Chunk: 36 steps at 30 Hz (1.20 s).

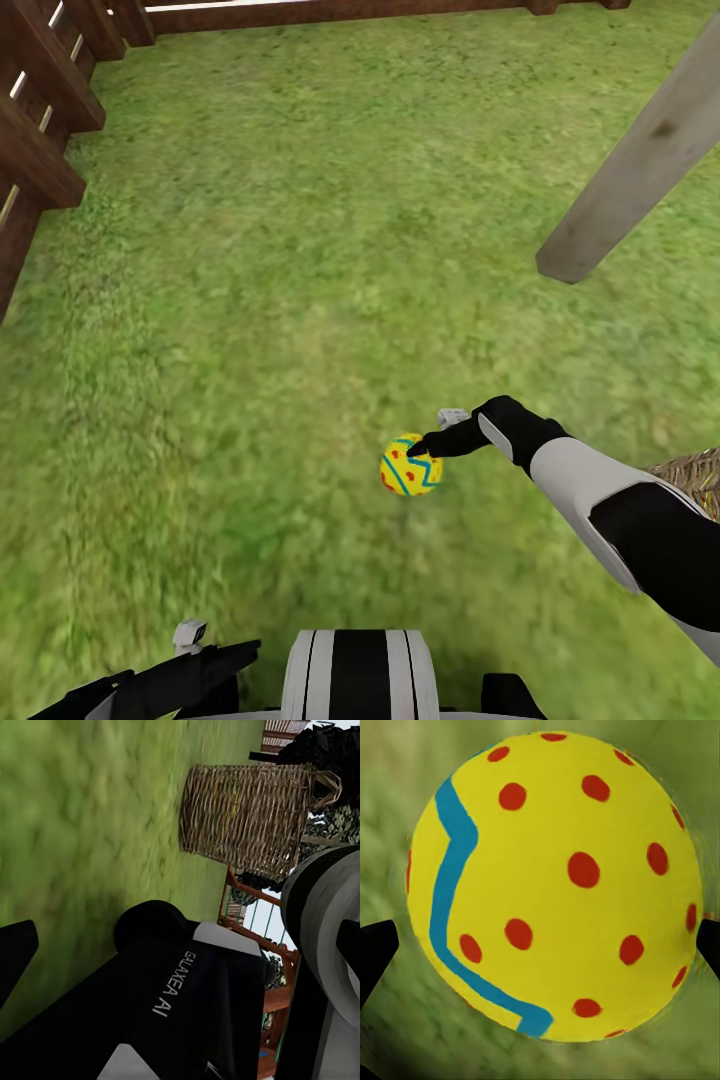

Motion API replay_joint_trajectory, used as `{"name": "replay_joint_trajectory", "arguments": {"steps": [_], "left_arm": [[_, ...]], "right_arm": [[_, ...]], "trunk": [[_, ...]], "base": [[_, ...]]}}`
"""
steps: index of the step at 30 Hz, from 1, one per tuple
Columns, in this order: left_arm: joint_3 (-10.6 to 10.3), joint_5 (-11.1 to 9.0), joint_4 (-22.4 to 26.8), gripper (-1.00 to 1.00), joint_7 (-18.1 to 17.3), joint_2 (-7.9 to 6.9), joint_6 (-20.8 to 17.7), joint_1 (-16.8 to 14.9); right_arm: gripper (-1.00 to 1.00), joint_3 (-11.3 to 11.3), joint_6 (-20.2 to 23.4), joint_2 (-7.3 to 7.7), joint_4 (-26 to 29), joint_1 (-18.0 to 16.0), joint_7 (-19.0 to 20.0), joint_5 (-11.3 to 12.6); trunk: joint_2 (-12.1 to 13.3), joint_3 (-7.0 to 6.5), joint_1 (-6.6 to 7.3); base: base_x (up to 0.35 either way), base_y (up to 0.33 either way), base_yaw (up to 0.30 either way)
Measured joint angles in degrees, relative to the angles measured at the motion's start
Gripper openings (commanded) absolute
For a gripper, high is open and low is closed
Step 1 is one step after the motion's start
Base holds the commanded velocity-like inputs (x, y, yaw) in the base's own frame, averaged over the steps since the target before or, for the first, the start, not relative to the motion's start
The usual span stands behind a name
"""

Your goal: Take the three Easter eggs out of the wicker basket on the lawn in the garden, then place them on the lawn next to a single tree (choose any tree) so that all three eggs are next to the same tree and none are left in the basket.

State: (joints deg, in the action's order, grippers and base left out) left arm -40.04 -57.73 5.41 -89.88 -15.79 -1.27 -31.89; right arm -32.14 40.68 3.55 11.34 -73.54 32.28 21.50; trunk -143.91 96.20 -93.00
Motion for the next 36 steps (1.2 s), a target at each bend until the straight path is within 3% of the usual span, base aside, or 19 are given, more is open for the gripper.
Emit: {"name": "replay_joint_trajectory", "arguments": {"steps": [18,36], "left_arm": [[-0.02,-0.04,0.00,1.00,0.00,0.00,0.00,0.00],[0.03,-0.08,0.00,1.00,0.00,-0.09,-0.06,0.00]], "right_arm": [[1.00,0.00,0.00,0.00,-0.09,0.00,0.00,-0.01],[1.00,0.10,0.00,0.28,-0.60,0.00,0.23,0.01]], "trunk": [[0.00,0.00,0.00],[0.24,-3.98,0.47]], "base": [[0.000,0.000,0.000],[0.000,0.000,0.000]]}}
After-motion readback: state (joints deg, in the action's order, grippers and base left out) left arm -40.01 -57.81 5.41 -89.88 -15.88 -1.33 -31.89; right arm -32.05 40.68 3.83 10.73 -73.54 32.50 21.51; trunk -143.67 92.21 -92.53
